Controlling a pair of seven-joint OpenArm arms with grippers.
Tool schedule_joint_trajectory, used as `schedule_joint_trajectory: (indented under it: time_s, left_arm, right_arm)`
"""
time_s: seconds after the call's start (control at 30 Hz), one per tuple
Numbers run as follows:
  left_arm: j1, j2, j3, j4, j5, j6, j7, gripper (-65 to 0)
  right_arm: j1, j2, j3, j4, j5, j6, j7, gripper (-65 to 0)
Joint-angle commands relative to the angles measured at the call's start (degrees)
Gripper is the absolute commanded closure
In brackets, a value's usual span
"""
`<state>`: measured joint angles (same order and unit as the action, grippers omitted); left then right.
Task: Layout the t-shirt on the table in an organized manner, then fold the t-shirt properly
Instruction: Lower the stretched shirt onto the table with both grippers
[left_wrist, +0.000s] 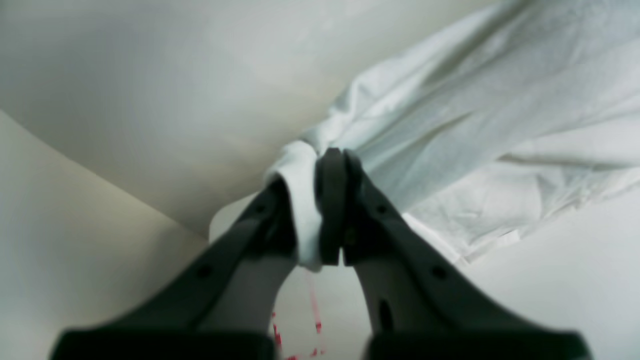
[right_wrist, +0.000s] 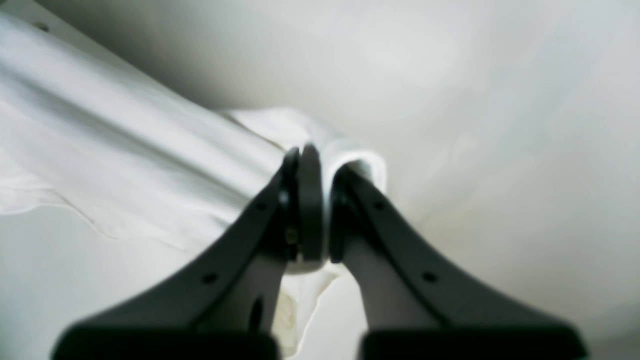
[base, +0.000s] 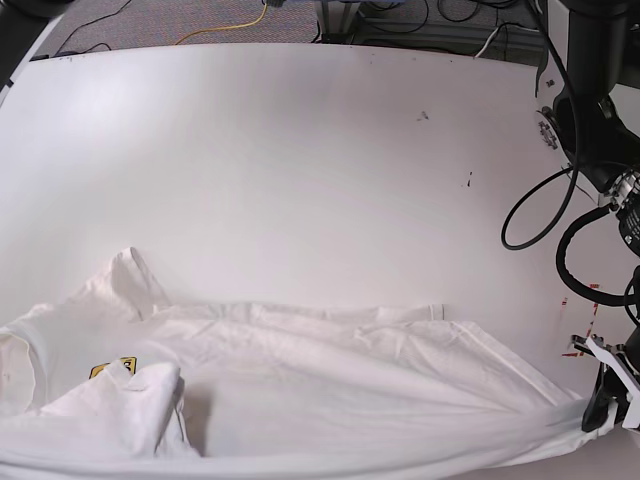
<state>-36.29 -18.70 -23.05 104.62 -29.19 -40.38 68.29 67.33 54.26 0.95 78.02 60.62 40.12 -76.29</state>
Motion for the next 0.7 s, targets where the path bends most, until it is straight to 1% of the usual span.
schedule_joint_trajectory:
  time_s: [0.0, 0.13, 0.23, 0.33, 0.4, 0.67]
  left_arm:
    - [-0.1, -0.9, -0.8, 1.9, 0.8, 0.4, 0.0, 0.0]
    - [2.2, -0.9, -0.8, 2.5, 0.5, 0.4, 0.1, 0.0]
    - [3.8, -0.9, -0.9, 2.8, -1.7, 0.4, 0.2, 0.0]
    - [5.8, -0.9, -0.9, 2.8, -4.4, 0.4, 0.2, 0.0]
    - [7.2, -1.2, -0.9, 2.8, -5.8, 0.4, 0.2, 0.0]
    - [13.0, -1.3, -1.0, 2.9, -7.6, 0.4, 0.2, 0.0]
  right_arm:
    - [-1.9, 0.5, 1.9, 1.9, -1.2, -0.1, 0.3, 0.0]
    - [-7.9, 0.9, 5.2, 5.5, -1.2, -0.1, 0.3, 0.0]
    - [-12.7, 0.9, 7.9, 7.9, -1.2, -0.1, 0.3, 0.0]
    - [-18.6, 0.6, 11.7, 9.4, -1.1, -0.1, 0.3, 0.0]
    - [-22.5, -0.3, 14.2, 10.3, -1.1, -0.1, 0.3, 0.0]
    - [-34.8, -0.9, 21.6, 16.3, -1.1, -0.1, 0.3, 0.0]
